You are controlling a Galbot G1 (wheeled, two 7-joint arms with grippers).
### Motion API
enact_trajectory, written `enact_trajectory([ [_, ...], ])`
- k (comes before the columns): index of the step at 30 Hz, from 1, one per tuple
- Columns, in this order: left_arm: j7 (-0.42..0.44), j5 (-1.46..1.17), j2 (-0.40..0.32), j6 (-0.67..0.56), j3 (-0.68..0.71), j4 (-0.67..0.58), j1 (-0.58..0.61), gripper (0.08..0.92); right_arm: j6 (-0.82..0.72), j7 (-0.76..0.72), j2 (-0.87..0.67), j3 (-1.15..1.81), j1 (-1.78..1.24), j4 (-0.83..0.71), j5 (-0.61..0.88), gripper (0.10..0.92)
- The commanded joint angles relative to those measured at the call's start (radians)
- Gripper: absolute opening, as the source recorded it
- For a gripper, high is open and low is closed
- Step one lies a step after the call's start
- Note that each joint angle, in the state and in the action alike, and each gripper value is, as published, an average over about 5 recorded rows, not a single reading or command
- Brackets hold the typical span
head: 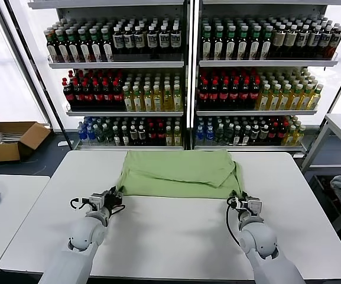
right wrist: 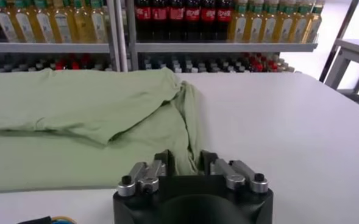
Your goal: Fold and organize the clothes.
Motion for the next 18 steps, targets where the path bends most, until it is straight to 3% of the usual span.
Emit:
enact_trajectory([
  [1,0.000,0.000,0.002,0.013,-0.010,-0.058,0.045,0.188,-0.005,-0.001,0.001,0.004,-0.031,0.032,0.008,0.206],
  [5,0.000,0.001,-0.002,0.003,-0.043,-0.153,0.098,0.106,-0.003,0.000,0.000,0.026,-0.079,0.138,-0.008,0.135],
  [10,-0.004,0.011,0.016,-0.005,-0.081,-0.340,0.231,0.087,-0.005,0.017,-0.013,0.044,-0.190,0.349,-0.059,0.132],
  [18,-0.009,0.039,0.068,-0.035,-0.160,-0.639,0.568,0.087,-0.007,0.066,0.012,0.080,-0.477,0.555,-0.192,0.132],
])
